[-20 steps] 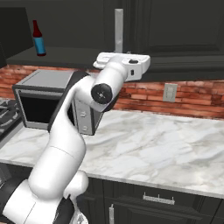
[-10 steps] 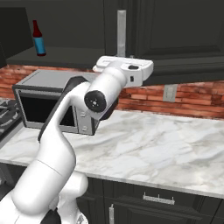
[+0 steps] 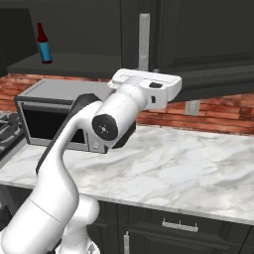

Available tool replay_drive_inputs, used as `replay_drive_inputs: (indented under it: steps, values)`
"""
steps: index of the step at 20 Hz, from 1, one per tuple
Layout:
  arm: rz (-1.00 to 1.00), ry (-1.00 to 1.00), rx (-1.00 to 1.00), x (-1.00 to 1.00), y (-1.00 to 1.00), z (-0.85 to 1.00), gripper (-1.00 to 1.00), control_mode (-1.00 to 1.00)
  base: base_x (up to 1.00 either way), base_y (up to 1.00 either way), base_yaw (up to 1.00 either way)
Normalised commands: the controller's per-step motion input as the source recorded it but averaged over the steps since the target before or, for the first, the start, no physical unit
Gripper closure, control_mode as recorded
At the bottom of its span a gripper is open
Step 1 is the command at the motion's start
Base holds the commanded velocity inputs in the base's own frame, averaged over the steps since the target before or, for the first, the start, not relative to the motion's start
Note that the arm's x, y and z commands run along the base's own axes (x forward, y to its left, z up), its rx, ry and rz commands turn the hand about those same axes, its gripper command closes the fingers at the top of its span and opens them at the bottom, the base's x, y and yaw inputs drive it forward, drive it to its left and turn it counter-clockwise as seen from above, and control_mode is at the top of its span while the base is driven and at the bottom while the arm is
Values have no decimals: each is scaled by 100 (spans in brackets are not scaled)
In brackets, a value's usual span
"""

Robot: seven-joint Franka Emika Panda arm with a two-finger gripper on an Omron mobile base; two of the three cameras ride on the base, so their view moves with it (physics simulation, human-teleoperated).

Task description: Get the candle and the beer from the cabinet and move them to the dining counter.

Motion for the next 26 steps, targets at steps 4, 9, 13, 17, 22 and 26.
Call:
replay_drive_inputs:
  steps: [4, 9, 13, 17, 22, 26]
  values:
    - [-6, 0, 0, -70, -66, 0, 100, -100, 0, 0, 0]
    - [-4, 0, 0, -74, -68, 0, 100, -100, 0, 0, 0]
    - [-2, 0, 0, -74, -67, 0, 100, -100, 0, 0, 0]
    - [-2, 0, 0, -71, -64, 0, 100, -100, 0, 0, 0]
    - [0, 0, 0, -53, -53, 0, 100, -100, 0, 0, 0]
    - [0, 0, 0, -18, -25, 0, 100, -100, 0, 0, 0]
